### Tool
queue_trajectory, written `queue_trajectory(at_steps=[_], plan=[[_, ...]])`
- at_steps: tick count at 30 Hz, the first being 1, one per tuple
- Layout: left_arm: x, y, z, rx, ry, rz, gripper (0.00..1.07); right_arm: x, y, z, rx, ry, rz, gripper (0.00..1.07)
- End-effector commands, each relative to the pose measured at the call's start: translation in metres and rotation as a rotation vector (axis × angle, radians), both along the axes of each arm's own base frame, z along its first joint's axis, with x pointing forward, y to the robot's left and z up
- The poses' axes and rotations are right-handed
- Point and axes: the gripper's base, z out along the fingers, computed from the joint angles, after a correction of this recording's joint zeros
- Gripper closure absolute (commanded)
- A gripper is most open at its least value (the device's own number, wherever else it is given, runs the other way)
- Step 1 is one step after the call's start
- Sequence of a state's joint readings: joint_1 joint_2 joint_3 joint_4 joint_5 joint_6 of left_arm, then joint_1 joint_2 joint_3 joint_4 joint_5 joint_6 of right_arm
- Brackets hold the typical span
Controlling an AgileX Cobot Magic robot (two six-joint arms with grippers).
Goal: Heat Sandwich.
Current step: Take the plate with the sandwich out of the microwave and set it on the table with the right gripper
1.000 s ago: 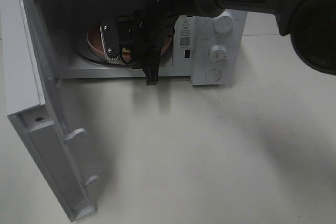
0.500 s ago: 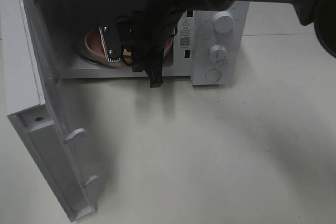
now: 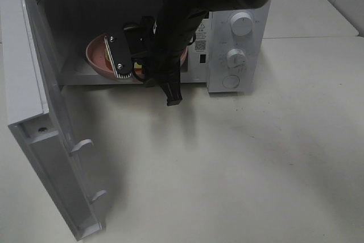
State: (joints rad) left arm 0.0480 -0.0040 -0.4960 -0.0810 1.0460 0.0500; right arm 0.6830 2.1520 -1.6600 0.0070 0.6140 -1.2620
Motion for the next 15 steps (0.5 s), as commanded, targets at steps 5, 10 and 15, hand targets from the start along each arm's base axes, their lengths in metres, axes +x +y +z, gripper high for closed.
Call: queue_trajectory(at_steps=[5,10,15], plan=[[-0.003,-0.001,0.0,-0.006,-0.032,-0.01,0.09,-0.02,-0.013,0.02,0.003,-0.046,0.049,1.07],[-0.003,-0.001,0.0,-0.006,-0.032,-0.01,0.09,-0.033,-0.026,0.028,-0.005,-0.073,0.059,1.07],[-0.003,-0.001,0.0,-0.006,-0.032,-0.01,0.09,-0.052,-0.041,0.037,0.012,-0.101,0.067,1.07]])
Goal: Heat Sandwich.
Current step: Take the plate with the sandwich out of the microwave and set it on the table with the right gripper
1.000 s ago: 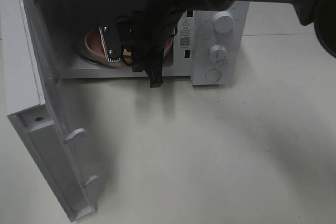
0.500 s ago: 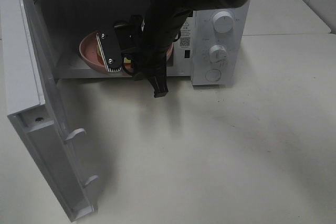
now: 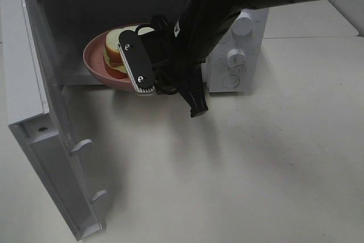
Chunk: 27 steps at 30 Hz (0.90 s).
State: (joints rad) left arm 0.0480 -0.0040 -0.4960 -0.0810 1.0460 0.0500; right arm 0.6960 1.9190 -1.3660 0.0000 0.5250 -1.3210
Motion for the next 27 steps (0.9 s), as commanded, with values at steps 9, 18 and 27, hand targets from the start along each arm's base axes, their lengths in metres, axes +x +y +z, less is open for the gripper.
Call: queue_trajectory(at_steps=[9,18,27], plan=[[-0.003,-0.001,0.0,-0.006,-0.032,-0.01,0.09,-0.032,-0.032,0.02,0.02,-0.083,0.033,1.07],[-0.003,-0.001,0.0,-0.006,-0.032,-0.01,0.09,-0.06,-0.054,0.027,0.022,-0.083,0.032,1.07],[-0.003,-0.001,0.0,-0.006,-0.032,-0.01,0.09,-0.086,-0.076,0.031,0.017,-0.077,0.032,1.07]])
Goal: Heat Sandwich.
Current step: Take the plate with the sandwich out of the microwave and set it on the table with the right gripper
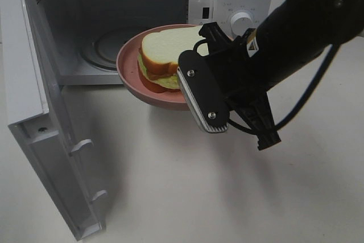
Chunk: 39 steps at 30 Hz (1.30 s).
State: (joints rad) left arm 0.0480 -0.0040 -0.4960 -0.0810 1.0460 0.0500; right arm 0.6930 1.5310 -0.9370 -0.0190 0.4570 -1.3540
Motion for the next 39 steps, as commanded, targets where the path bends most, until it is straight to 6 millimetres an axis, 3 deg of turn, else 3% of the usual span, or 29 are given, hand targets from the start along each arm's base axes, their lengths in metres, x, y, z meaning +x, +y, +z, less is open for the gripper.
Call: queue_trajectory(at_steps=[1,24,39], plan=[[-0.003,-0.001,0.0,-0.006,-0.032,-0.01,0.09,-0.008,-0.009,0.009,0.027,-0.038,-0.003,1.07],[-0.003,-0.001,0.0,-0.006,-0.032,-0.01,0.09,-0.07,-0.064,0.02,0.028,-0.06,-0.064,1.07],[-0.003,-0.001,0.0,-0.006,-0.032,-0.01,0.09,-0.077,-0.093,0.024,0.001,-0.093,-0.373,1.07]])
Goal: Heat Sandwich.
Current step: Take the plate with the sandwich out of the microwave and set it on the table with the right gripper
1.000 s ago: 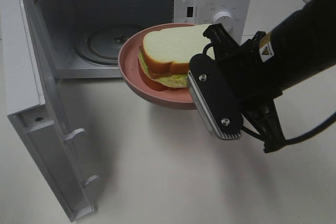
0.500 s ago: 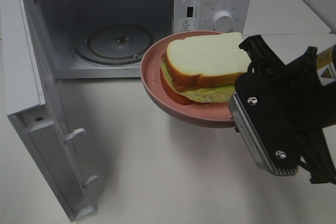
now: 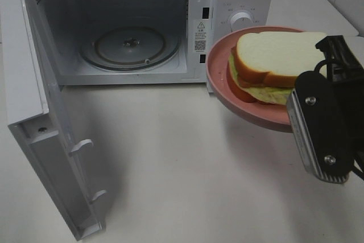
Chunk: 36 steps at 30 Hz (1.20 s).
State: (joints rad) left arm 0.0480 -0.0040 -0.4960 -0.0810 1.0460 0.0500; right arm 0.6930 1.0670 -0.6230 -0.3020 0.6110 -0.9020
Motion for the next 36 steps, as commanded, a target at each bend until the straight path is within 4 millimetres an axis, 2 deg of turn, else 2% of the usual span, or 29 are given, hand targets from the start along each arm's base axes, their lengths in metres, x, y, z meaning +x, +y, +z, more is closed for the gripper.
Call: queue_trajectory(at_steps=[1,9,14,22,36], plan=[[-0.003,-0.001,0.0,-0.006,-0.032,-0.01,0.09,0.003,-0.008,0.004,0.008,-0.04,-0.146,1.07],[-0.003,-0.001,0.0,-0.006,-0.032,-0.01,0.09,0.006,-0.019,0.005,0.056,-0.054,-0.425,1.07],[-0.003,-0.001,0.0,-0.006,-0.032,-0.01,0.09,0.005,-0.022,0.005,0.059,-0.051,-0.491,1.07],[-0.003,-0.001,0.0,-0.006,-0.032,-0.01,0.09,0.002,-0.031,0.004,0.098,-0.043,-0.738,1.06],[-0.003,-0.001,0.0,-0.006,-0.032,-0.01,0.09,-0.002,-0.041,0.004,0.101,-0.044,-0.96,1.06]])
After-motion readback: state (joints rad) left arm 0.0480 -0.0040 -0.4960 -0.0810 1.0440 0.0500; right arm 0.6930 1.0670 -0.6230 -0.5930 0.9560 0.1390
